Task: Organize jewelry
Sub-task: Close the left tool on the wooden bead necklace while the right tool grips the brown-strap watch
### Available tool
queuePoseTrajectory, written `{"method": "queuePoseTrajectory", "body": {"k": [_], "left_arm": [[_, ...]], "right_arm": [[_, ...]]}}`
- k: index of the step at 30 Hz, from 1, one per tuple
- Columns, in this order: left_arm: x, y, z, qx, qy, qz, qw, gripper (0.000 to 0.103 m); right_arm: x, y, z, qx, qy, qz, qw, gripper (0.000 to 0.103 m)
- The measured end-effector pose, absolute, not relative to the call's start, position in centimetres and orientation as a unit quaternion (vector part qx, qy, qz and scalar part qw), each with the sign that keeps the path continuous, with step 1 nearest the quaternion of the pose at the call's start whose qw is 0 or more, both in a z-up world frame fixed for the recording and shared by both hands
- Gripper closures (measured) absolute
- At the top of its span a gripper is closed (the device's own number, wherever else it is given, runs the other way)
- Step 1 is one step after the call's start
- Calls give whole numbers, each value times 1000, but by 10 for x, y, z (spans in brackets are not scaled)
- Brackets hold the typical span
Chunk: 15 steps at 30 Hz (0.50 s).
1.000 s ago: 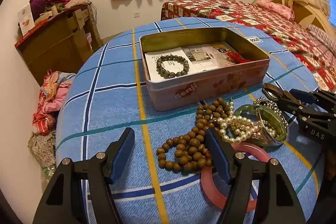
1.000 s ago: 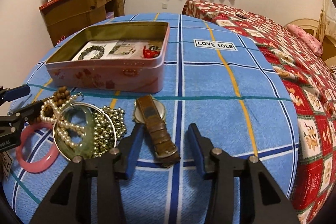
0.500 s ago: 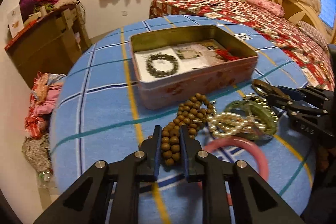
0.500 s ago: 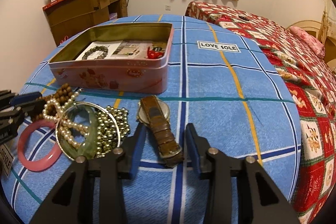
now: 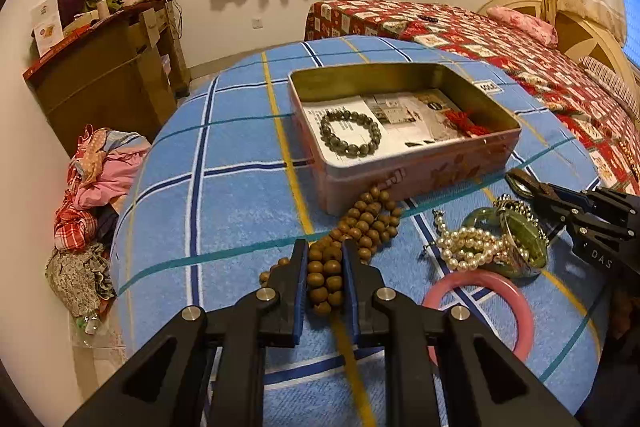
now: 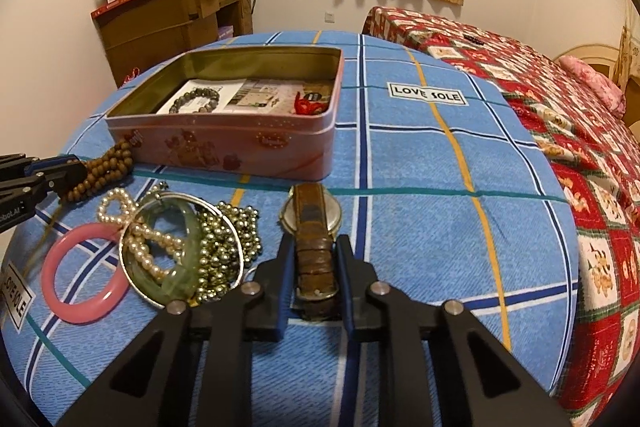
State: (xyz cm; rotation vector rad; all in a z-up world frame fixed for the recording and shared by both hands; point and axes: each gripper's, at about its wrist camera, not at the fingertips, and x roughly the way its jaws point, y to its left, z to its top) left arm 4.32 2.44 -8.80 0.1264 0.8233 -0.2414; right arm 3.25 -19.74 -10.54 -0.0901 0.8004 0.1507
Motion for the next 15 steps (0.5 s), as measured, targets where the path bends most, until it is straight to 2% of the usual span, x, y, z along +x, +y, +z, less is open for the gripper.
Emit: {"method": "queuePoseTrajectory", "body": {"k": [15], "left_arm": [[40,44,-60,40,375,-107,920,87]], "right_arm": [[24,-188,-83,-51,348,99,931,82]]}}
